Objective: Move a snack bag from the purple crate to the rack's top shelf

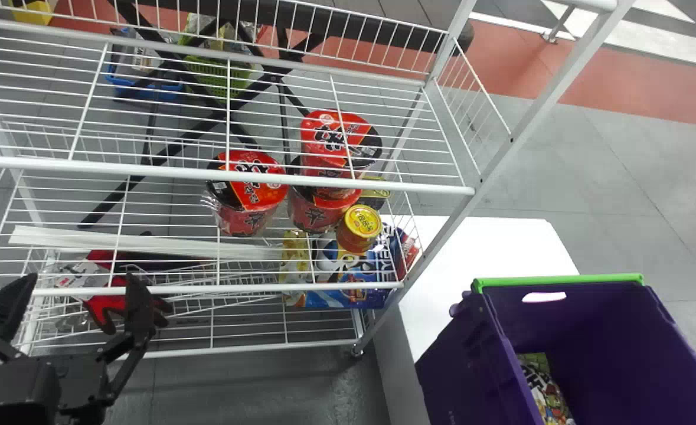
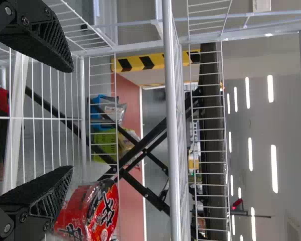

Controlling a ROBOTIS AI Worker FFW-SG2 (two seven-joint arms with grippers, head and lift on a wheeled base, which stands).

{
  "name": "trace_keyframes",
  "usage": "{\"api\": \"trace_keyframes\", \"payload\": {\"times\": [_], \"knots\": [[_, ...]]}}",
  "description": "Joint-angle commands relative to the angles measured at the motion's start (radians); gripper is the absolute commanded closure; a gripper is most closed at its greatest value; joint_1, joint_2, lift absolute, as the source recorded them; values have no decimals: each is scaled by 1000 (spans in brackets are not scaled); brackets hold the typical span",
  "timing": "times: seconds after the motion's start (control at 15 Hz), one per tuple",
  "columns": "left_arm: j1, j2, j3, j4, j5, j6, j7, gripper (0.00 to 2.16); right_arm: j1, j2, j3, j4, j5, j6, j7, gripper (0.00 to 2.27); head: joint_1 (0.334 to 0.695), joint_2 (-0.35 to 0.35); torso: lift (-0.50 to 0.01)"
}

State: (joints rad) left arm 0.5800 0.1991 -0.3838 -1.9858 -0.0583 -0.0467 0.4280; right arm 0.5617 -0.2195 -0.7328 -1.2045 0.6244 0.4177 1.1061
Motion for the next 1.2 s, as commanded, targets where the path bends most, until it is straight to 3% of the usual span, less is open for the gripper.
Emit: {"api": "trace_keyframes", "payload": {"times": [0.0,0.13,0.2,0.33,0.4,0.8,1.13], "knots": [[3,3,2,-1,0,-3,1,137,-6,0,13,13,0,2,-11,259,695,-350,-452],[3,3,3,-2,0,0,0,137,-8,-3,15,19,1,5,-11,502,695,-350,-452],[1,3,3,-2,0,0,0,137,-8,-6,15,22,3,14,-6,880,695,-350,-452],[-3,2,3,2,0,0,0,137,-8,-6,0,23,0,11,-11,1980,695,-350,-452],[-6,0,2,5,0,0,0,137,-8,-4,-8,22,-2,17,-9,2108,695,-350,-452],[-9,-9,-1,7,-8,22,-2,137,15,22,-53,-86,-6,134,63,2115,695,-350,-452],[-11,-9,-3,7,-9,25,0,137,15,23,-80,-104,-6,134,78,2111,695,-350,-452]]}}
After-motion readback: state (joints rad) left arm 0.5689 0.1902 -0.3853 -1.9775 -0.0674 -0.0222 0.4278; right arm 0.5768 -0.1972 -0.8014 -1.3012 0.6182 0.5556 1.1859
